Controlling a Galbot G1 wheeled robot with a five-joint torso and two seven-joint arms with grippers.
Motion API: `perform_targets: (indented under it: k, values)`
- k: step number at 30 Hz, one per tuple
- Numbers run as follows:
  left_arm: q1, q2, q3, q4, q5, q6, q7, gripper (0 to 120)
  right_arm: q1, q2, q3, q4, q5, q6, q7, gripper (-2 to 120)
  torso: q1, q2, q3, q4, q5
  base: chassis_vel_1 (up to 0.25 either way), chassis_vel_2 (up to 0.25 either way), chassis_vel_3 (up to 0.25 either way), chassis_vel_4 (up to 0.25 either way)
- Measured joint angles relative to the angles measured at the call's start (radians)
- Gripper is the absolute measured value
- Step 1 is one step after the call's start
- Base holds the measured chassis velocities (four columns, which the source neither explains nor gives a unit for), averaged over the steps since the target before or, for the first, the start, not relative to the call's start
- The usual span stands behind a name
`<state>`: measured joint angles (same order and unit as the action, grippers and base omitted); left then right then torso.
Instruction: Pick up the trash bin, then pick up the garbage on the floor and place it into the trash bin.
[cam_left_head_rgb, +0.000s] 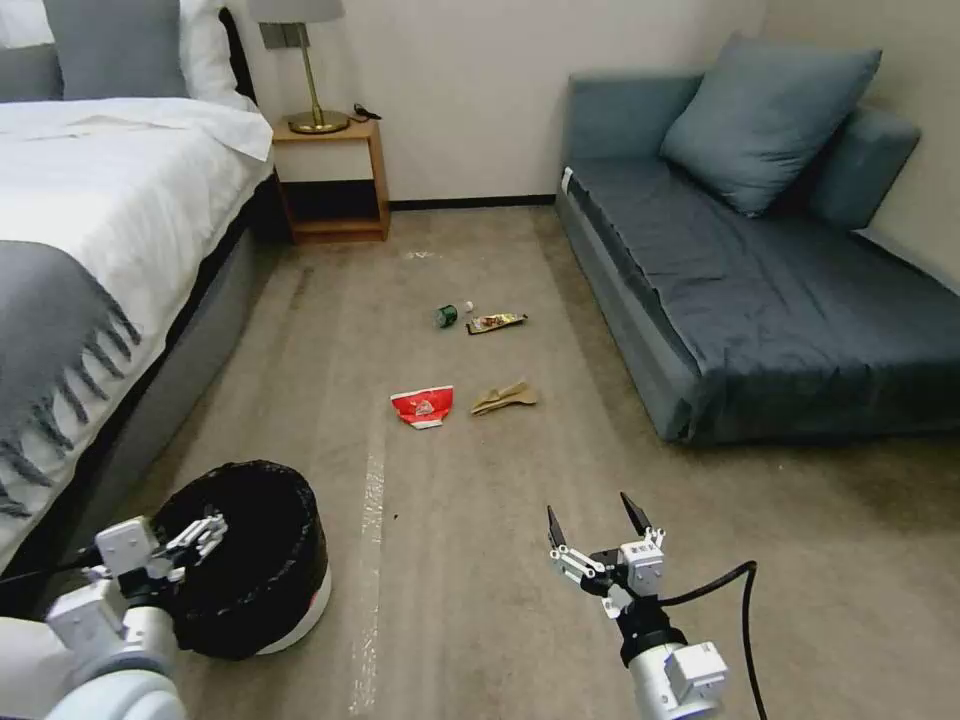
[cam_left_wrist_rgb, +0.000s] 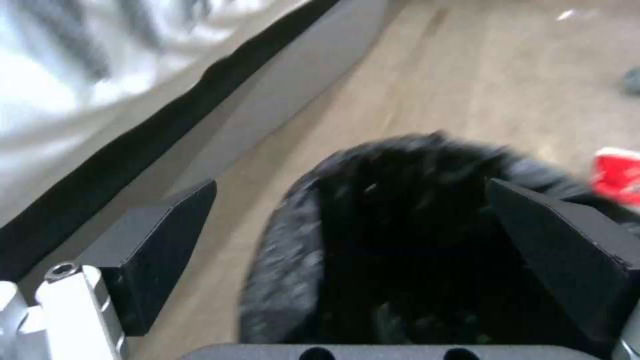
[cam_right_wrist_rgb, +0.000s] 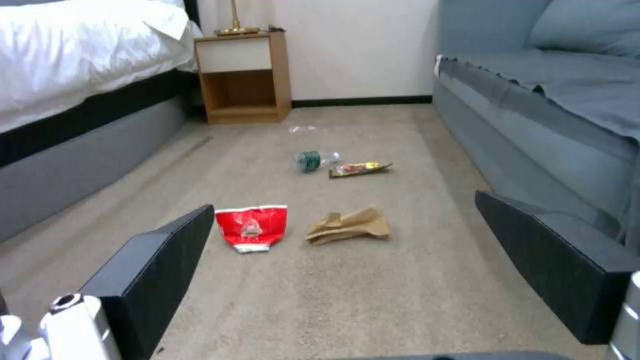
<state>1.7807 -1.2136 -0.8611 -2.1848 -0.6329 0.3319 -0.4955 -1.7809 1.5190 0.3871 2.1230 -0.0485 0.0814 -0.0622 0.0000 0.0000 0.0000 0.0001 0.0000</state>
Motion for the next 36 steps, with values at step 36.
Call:
perform_targets:
  k: [36]
  values:
    - [-0.127,-0.026,0.035,0.248,-0.08,0.134,-0.017,72,-0.054,0.015,-0.011,0.059,-0.026,0.048,0.018,100,0.0,0.0,0.0,0.0001,0.0003,0.0,0.0,0.0,0.0]
